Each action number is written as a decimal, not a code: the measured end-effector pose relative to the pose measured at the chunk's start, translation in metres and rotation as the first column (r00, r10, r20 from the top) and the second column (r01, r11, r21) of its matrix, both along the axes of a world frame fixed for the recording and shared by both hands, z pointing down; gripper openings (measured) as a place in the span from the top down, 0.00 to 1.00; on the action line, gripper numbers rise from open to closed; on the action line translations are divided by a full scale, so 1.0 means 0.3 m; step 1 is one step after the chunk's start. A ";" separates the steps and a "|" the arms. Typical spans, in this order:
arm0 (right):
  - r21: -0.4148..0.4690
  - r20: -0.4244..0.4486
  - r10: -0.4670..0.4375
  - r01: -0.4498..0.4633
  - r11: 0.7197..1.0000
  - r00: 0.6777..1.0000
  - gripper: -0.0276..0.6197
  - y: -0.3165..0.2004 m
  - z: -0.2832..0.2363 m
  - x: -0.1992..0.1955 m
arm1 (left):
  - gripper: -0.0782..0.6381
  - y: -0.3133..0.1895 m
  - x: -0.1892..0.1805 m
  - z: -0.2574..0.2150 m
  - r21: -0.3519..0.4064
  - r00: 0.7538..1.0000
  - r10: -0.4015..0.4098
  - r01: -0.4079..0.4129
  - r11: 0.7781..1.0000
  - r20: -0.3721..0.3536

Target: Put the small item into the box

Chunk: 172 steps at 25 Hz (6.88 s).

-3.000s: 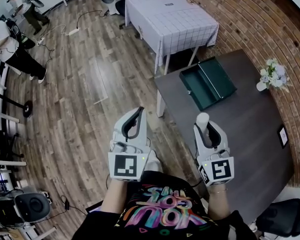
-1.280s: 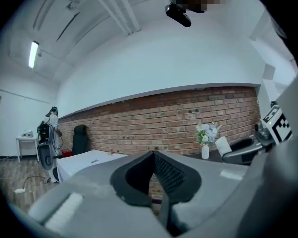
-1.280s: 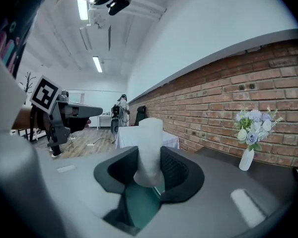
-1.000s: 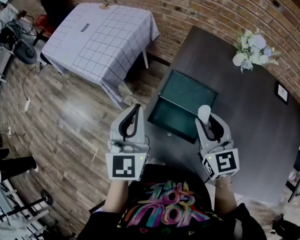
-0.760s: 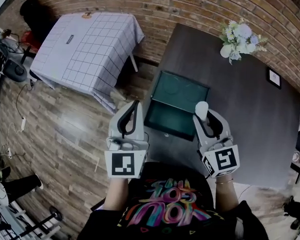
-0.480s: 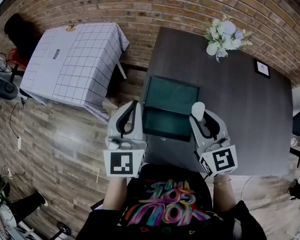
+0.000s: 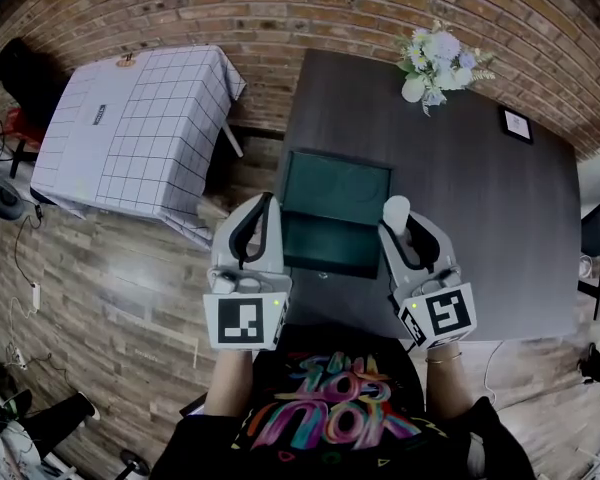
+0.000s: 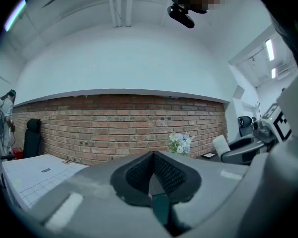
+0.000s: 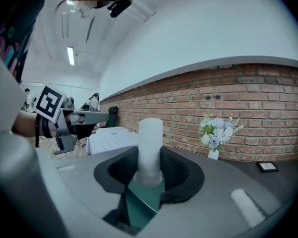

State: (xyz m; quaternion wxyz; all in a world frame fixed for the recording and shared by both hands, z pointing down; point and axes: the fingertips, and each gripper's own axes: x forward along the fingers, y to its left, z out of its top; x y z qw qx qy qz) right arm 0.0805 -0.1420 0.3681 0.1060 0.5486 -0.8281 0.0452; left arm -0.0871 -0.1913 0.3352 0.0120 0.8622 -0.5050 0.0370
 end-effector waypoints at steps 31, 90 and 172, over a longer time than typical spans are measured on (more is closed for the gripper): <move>-0.270 -0.124 -0.298 0.257 0.928 0.947 0.74 -0.078 0.419 -0.160 | 0.89 0.024 -0.011 0.101 -0.083 0.997 -0.071 0.069 0.994 -0.013; -0.737 -0.219 -0.636 0.302 0.605 0.740 0.71 0.027 0.909 -0.319 | 0.89 0.008 -0.061 0.121 -0.091 0.994 -0.112 0.110 0.990 -0.017; 0.072 0.031 0.204 -0.206 0.976 0.978 0.96 -0.004 -0.205 0.304 | 0.89 -0.012 0.136 -0.071 0.052 0.996 0.091 -0.091 0.994 -0.003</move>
